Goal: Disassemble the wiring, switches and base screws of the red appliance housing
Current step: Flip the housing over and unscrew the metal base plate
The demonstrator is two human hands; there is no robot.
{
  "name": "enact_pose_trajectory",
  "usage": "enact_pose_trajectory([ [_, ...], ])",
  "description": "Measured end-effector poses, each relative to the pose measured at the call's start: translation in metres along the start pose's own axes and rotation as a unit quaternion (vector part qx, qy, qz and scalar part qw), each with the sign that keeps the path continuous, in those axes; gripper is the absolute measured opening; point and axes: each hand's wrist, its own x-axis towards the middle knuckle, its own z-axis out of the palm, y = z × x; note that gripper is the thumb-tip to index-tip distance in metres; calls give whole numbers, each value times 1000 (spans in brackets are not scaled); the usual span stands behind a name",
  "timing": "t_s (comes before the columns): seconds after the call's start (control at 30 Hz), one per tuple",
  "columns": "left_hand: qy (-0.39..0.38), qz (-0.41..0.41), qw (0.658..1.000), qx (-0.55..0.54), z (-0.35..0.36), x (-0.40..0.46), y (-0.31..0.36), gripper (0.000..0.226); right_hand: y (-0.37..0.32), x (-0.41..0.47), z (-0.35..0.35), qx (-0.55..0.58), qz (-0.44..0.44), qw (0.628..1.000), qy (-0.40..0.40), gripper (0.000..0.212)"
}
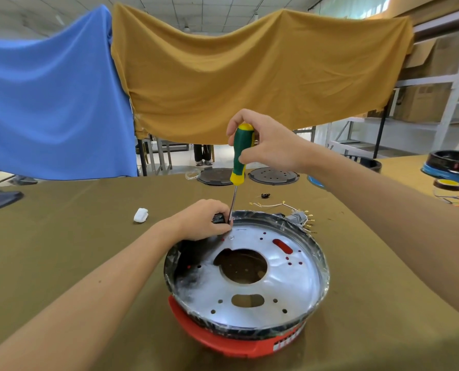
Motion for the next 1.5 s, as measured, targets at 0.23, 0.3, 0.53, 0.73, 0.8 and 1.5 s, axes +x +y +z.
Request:
enact_pose_trajectory([
  [0.23, 64, -55, 992, -98, -5, -7, -2, 18, 14, -6, -9, 47, 13, 992, 117, 39],
  [0.3, 90, -75, 986, -121, -3, -11, -4, 15, 22, -10, -11, 90, 25, 986, 141, 36],
  [0.53, 146, -102, 981, -74, -12, -26, -10, 6, 59, -29, -4, 208, 102, 949, 214, 29],
  [0.73, 180, -142, 961, -154, -26, -46, -20, 6, 77, -48, -8, 301, 181, 894, 279, 27],
  [0.8, 175, -143, 942, -246, -30, -49, -17, 6, 80, -53, -2, 320, 231, 876, 278, 36],
  [1.5, 5, -143, 806, -574, -23, -39, 47, 27, 35, -88, 45, 566, 274, 775, 65, 27],
])
